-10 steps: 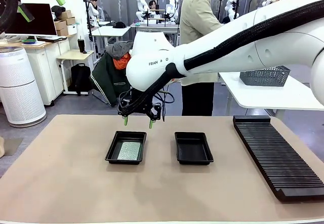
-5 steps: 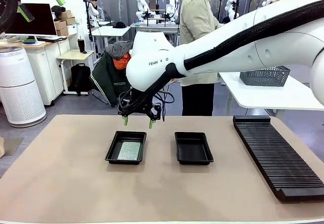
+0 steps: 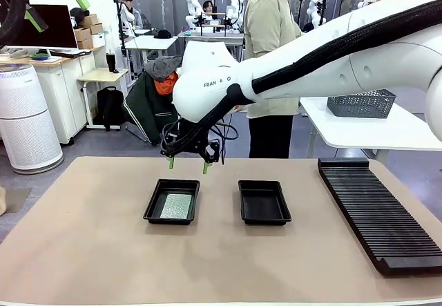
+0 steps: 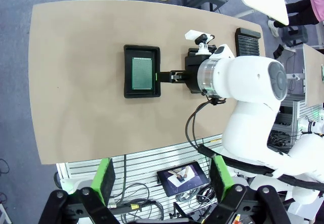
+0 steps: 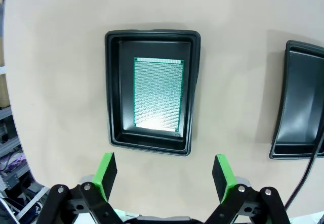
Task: Inspect and transfer BCBs to ESD trays.
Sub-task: Pick up the ESD tray and place it on the left side of the table.
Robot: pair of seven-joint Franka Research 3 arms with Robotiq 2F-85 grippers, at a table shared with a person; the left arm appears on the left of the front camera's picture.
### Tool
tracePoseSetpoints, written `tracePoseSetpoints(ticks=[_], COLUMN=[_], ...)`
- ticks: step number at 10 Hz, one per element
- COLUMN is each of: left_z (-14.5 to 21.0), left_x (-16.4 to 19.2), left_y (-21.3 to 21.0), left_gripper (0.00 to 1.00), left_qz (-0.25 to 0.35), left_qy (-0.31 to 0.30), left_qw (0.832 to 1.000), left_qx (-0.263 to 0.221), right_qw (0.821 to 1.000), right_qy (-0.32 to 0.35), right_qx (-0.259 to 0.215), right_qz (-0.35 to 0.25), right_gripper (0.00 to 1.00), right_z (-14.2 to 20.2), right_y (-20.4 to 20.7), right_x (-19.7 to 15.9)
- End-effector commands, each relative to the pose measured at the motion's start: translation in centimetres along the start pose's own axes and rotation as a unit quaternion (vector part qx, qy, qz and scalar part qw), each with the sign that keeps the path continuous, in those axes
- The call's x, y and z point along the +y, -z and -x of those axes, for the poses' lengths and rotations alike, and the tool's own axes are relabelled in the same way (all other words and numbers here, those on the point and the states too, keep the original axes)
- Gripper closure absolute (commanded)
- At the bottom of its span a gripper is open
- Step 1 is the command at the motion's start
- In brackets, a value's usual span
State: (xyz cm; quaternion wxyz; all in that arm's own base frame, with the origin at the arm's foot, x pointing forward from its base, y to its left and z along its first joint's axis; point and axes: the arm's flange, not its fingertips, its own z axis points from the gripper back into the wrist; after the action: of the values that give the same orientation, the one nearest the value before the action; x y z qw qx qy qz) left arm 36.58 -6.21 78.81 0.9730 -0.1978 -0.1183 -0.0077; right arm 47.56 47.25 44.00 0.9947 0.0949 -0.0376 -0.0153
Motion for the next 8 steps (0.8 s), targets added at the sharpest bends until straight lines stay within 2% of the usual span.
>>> tracePoseSetpoints(ticks=[1, 5, 8], left_z=[-0.7, -2.1, -3.1], left_x=[0.6, 0.5, 0.1], left_y=[2.2, 7.6, 13.2], left_gripper=[0.00, 0.00, 0.00], left_qz=[-0.019, -0.049, -0.049], left_qy=[0.020, 0.028, 0.033], left_qw=[1.000, 0.998, 0.998], left_qx=[0.004, 0.025, 0.030], right_qw=[0.999, 0.993, 0.984], right_qy=[0.002, 0.007, 0.024], right_qx=[0.001, -0.011, 0.001], right_qz=[-0.053, -0.117, -0.176], right_gripper=[0.00, 0.00, 0.00], right_z=[1.6, 3.2, 3.4], right_y=[-1.6, -4.1, -4.9], right_x=[-3.4, -8.3, -12.0])
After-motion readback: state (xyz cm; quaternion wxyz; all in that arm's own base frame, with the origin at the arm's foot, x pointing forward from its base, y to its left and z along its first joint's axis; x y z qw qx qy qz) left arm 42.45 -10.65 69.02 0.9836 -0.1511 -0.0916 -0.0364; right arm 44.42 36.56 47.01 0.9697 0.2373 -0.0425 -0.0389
